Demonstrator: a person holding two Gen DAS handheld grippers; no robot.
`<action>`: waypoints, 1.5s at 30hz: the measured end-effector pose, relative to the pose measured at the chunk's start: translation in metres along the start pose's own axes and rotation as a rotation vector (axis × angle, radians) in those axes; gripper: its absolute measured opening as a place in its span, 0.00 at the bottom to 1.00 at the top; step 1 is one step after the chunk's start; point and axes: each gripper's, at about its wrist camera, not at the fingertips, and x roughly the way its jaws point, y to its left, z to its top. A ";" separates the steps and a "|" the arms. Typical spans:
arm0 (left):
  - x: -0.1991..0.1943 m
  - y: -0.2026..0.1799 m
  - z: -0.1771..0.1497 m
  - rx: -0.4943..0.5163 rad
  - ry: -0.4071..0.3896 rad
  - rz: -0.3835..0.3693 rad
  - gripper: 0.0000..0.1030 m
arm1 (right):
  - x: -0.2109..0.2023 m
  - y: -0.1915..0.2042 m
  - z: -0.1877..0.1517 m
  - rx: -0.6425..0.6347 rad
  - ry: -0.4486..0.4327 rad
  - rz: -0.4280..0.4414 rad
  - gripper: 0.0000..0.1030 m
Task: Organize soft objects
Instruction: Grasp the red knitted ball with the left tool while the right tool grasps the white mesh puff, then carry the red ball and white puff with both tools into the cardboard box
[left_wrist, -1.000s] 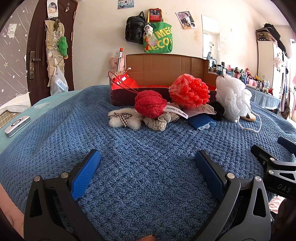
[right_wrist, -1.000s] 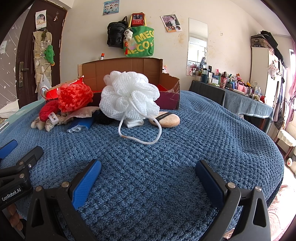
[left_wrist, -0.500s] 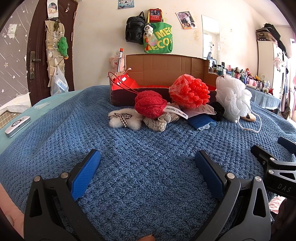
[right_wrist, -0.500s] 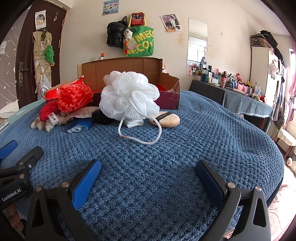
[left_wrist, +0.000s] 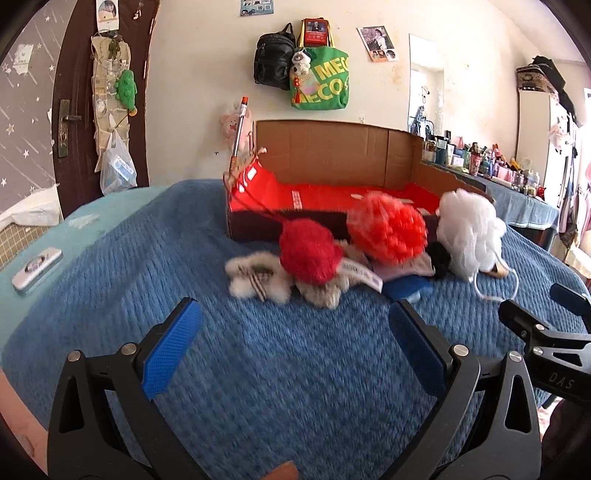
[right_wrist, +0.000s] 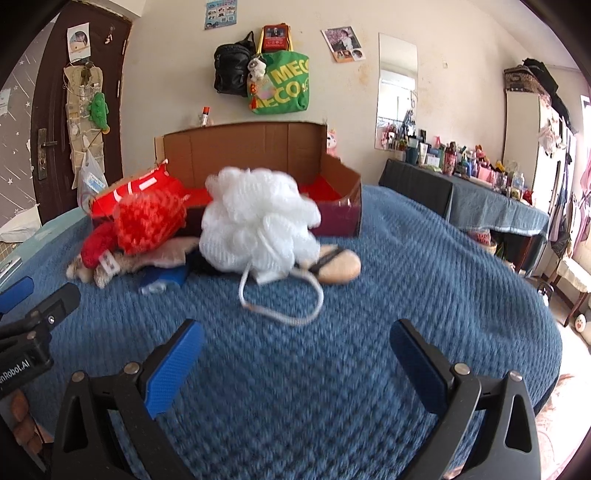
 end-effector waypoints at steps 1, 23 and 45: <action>0.001 0.000 0.005 0.004 -0.001 -0.006 1.00 | 0.000 0.000 0.004 -0.001 -0.004 0.001 1.00; 0.067 0.018 0.062 0.016 0.204 -0.118 0.95 | 0.050 0.011 0.082 -0.036 0.073 0.063 1.00; 0.082 0.014 0.074 0.049 0.286 -0.282 0.41 | 0.066 0.010 0.095 -0.042 0.116 0.193 0.55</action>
